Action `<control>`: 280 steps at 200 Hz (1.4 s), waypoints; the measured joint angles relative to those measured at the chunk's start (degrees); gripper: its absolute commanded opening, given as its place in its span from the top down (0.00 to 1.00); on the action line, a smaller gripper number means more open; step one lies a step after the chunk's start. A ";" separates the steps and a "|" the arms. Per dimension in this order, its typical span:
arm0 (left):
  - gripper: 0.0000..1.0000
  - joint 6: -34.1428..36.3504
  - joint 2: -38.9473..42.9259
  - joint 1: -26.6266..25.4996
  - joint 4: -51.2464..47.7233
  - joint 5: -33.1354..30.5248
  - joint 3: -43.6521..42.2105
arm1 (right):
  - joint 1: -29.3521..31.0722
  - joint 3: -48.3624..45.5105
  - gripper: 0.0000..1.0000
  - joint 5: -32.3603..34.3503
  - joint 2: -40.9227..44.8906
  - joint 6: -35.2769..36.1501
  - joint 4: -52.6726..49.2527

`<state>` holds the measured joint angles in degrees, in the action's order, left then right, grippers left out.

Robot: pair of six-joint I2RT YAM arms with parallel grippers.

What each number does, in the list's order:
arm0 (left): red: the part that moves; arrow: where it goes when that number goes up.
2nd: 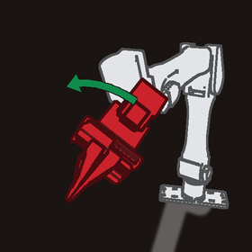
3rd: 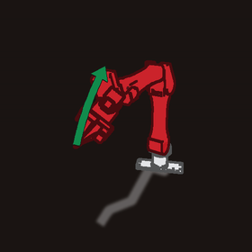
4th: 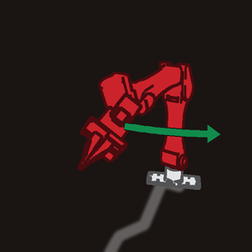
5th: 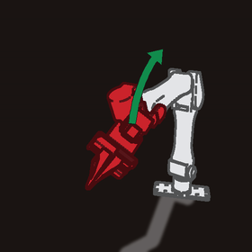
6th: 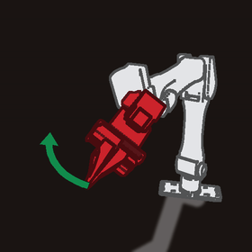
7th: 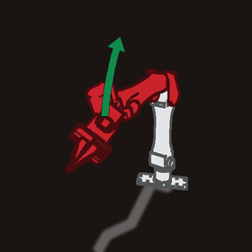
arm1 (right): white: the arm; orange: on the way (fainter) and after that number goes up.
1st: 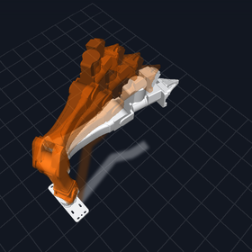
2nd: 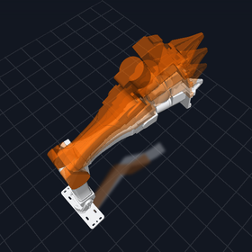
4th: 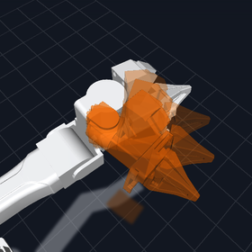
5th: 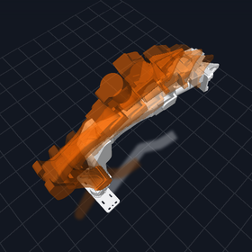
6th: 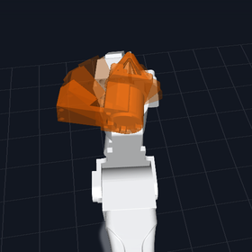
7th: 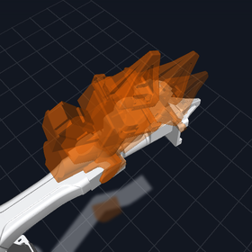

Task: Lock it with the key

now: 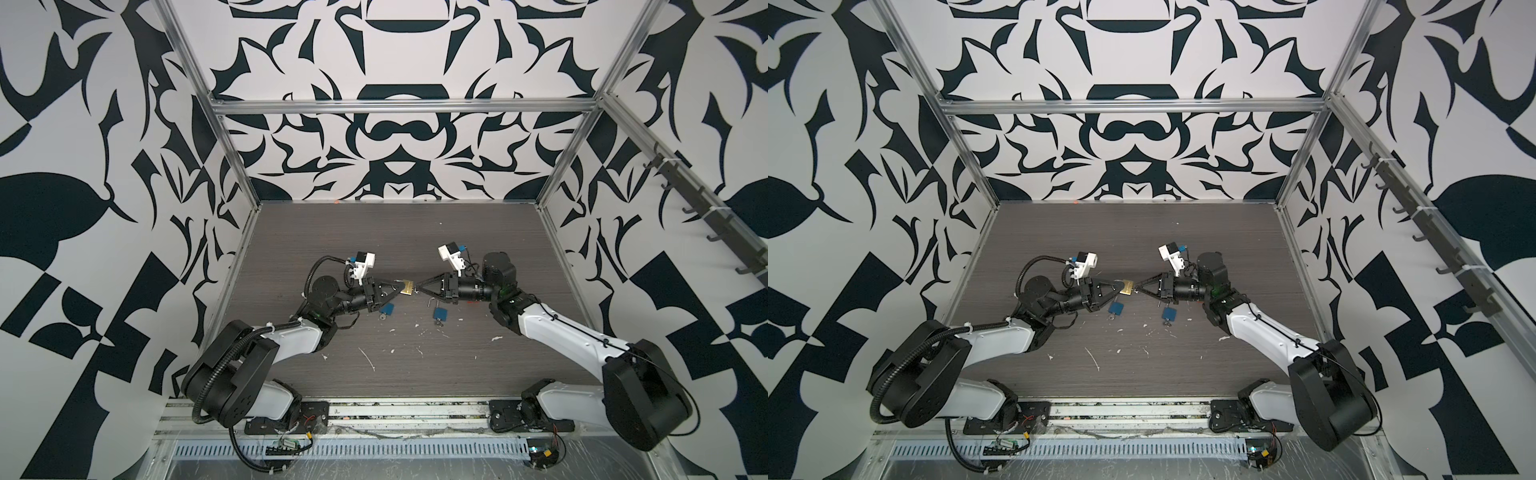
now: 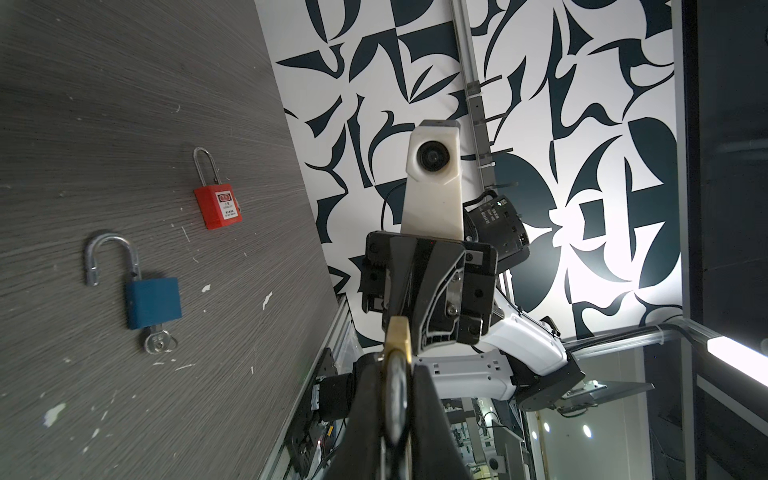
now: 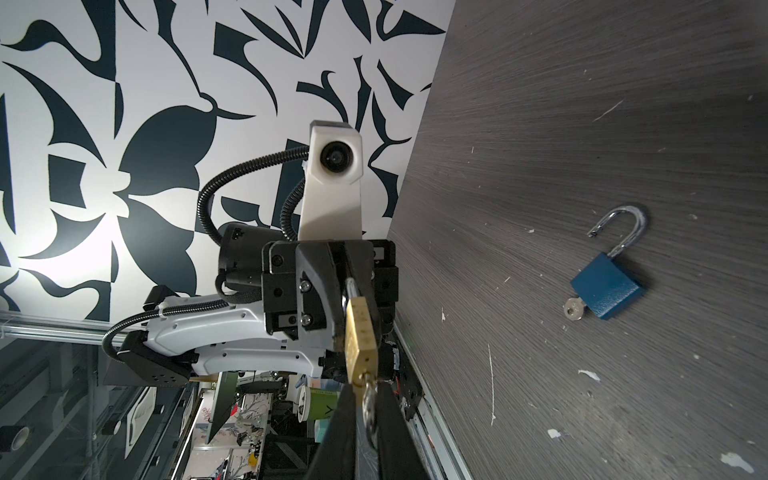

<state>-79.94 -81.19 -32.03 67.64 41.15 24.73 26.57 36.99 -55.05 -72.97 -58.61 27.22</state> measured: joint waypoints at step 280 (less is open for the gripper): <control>1.00 1.62 1.01 2.56 -5.40 0.57 -0.07 | -7.15 -3.80 1.00 -1.05 3.45 2.51 -5.70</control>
<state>-78.32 -80.18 -29.47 62.24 41.71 24.67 19.42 33.19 -56.10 -69.52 -56.10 21.52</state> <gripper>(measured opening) 0.118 0.057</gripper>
